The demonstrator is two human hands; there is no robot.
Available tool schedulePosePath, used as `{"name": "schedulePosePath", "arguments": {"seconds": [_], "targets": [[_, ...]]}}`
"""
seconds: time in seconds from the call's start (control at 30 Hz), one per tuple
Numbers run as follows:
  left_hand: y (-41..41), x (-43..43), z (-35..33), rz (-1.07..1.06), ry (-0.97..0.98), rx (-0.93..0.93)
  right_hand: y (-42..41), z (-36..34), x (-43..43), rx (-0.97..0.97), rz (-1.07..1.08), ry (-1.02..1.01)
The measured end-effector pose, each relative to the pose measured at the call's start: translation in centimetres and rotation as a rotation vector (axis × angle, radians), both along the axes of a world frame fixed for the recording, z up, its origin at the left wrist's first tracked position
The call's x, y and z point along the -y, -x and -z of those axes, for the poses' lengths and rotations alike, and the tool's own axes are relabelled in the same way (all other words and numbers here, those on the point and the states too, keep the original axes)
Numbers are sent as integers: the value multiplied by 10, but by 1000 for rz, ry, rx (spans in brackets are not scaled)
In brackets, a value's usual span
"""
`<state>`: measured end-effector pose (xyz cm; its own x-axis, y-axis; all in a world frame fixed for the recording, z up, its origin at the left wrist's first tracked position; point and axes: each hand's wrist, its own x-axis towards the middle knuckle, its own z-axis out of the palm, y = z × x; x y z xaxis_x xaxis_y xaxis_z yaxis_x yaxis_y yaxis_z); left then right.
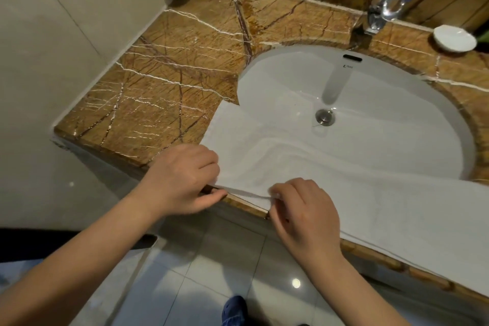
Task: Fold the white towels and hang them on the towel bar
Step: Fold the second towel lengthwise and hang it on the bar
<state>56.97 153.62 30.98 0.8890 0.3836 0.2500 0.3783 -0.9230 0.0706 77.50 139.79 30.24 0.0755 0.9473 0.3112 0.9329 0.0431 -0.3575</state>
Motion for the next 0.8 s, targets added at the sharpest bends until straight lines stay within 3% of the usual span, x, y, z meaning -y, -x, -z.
{"name": "schedulePosePath", "arguments": {"seconds": [0.17, 0.4, 0.57, 0.8], "targets": [[-32, 10, 1, 156, 12, -28, -1, 1, -2, 21, -43, -33], [-37, 3, 1, 144, 41, -46, -8, -17, -2, 1, -101, -101], [-33, -1, 3, 187, -6, -97, -7, -6, 12, 42, -150, 29], [-18, -2, 7, 148, -8, -90, -52, 1, 42, -14, -10, 40]]}}
